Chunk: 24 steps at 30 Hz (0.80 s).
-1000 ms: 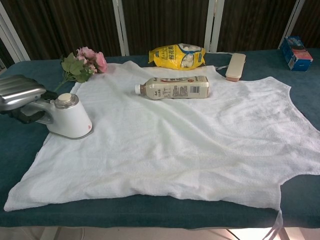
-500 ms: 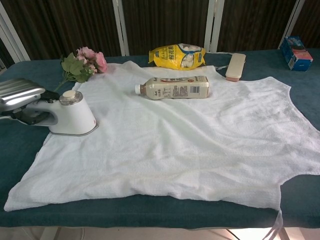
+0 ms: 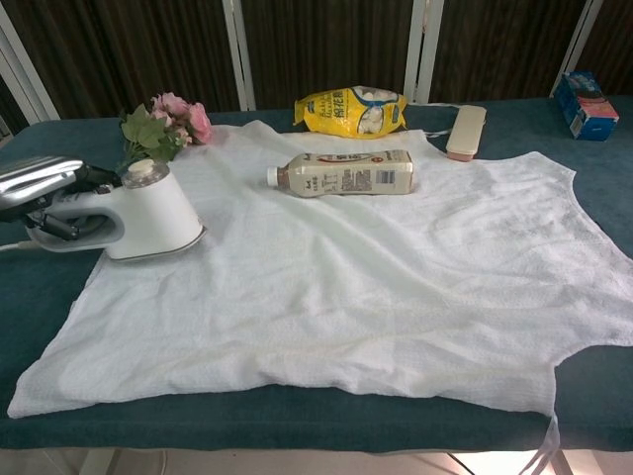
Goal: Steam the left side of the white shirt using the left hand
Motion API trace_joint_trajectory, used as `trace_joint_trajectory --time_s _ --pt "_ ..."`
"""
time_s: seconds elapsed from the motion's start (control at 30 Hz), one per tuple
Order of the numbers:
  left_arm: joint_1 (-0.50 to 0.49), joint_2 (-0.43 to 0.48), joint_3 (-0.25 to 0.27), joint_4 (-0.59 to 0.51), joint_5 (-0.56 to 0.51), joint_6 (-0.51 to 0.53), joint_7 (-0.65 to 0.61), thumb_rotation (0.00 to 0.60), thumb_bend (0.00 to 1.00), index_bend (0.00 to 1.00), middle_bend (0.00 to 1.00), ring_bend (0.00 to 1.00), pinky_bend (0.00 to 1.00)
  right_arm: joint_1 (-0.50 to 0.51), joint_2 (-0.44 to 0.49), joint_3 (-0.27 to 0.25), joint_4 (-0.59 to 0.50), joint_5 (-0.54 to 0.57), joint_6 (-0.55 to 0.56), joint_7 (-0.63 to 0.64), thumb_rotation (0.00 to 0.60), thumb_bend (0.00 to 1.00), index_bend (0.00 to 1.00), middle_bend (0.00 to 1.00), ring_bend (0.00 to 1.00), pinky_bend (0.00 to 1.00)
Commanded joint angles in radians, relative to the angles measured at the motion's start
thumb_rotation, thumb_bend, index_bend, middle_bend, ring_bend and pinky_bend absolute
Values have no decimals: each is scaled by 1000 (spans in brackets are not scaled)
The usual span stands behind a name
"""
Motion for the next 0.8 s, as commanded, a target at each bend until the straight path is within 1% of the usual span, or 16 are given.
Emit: trace_joint_trajectory --time_s 0.03,0.17,0.23,0.33,0.4,0.43,0.5,0.53,0.57,0.6,0.67,0.8 --pt "1 28 -38 -65 -21 54 -113 600 537 694 828 901 810 1 -1 0 0 1 -2 -2 600 309 0 0 0 0" --pt "-4 49 -59 -118 -32 68 -146 600 538 694 848 922 833 1 -2 0 -2 1 -3 -6 600 310 0 0 0 0" --pt "-12 64 -72 -159 -40 64 -132 600 538 694 848 922 833 1 -3 0 -3 1 -5 -8 600 310 0 0 0 0" --pt "-32 82 -99 -238 -64 34 -46 600 537 694 848 921 833 5 -3 0 -3 2 -12 -11 600 309 0 0 0 0" --pt "-50 85 -129 -304 -102 -10 55 600 537 694 848 920 833 7 -2 0 -4 1 -16 -10 600 310 0 0 0 0" --pt "-55 84 -138 -324 -116 -25 90 600 537 694 848 920 833 8 -2 0 -4 0 -16 -9 600 309 0 0 0 0" --pt "-58 85 -147 -343 -131 -38 121 600 537 694 847 920 833 8 -1 0 -4 0 -17 -8 600 310 0 0 0 0" --pt "-65 82 -161 -372 -155 -59 171 600 536 694 847 920 833 8 0 0 -4 -1 -17 -6 600 309 0 0 0 0" --pt "-85 60 -181 -404 -187 -94 270 600 536 694 847 920 833 10 2 -2 -4 -3 -19 0 600 309 0 0 0 0" --pt "-99 24 -206 -408 -228 -114 372 600 537 694 847 920 833 11 4 -3 -4 -6 -21 6 600 310 0 0 0 0" --pt "-113 -34 -244 -419 -300 -130 531 600 537 694 847 920 833 12 9 -6 -1 -13 -21 20 600 309 0 0 0 0" --pt "-135 -118 -273 -398 -360 -129 702 600 537 694 847 920 832 11 18 -9 5 -24 -13 45 600 309 0 0 0 0"
